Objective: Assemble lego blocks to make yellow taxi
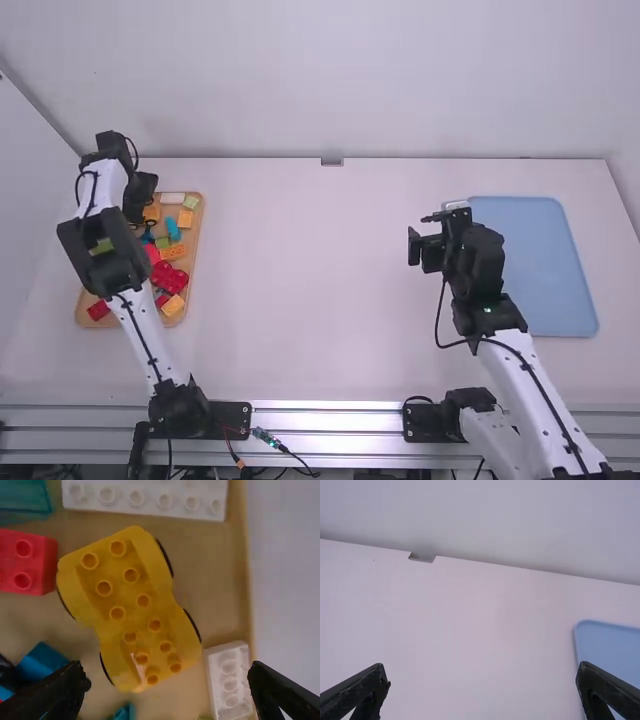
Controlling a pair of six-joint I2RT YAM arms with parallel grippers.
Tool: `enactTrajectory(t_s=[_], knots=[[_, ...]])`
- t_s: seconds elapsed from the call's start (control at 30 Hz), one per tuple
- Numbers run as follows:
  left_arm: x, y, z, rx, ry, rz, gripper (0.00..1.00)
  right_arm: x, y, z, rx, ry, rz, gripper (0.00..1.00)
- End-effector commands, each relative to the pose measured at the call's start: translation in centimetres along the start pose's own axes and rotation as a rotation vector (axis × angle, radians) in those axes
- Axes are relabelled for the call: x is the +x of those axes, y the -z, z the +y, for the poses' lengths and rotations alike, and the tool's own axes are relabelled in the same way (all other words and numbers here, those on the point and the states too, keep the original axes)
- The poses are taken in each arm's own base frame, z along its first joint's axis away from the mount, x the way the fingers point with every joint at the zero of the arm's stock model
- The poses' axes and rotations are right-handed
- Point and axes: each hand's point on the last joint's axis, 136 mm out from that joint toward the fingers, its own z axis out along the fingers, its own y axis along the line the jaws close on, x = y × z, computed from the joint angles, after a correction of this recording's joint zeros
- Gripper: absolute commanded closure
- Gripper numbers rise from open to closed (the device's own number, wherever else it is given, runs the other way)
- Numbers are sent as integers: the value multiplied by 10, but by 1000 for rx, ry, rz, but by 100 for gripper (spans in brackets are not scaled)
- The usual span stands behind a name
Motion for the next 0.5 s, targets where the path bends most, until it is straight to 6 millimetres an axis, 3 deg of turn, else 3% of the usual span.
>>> enactTrajectory(t_s=[0.0,0.27,0.47], knots=[[7,-14,2,-20,-25,18,13,-10,2,2,-5,4,-21,1],[4,-14,1,-19,-17,3,12,-10,2,2,-5,4,-20,1],[7,-14,3,-30,-14,13,18,-9,2,2,-5,3,-19,1]])
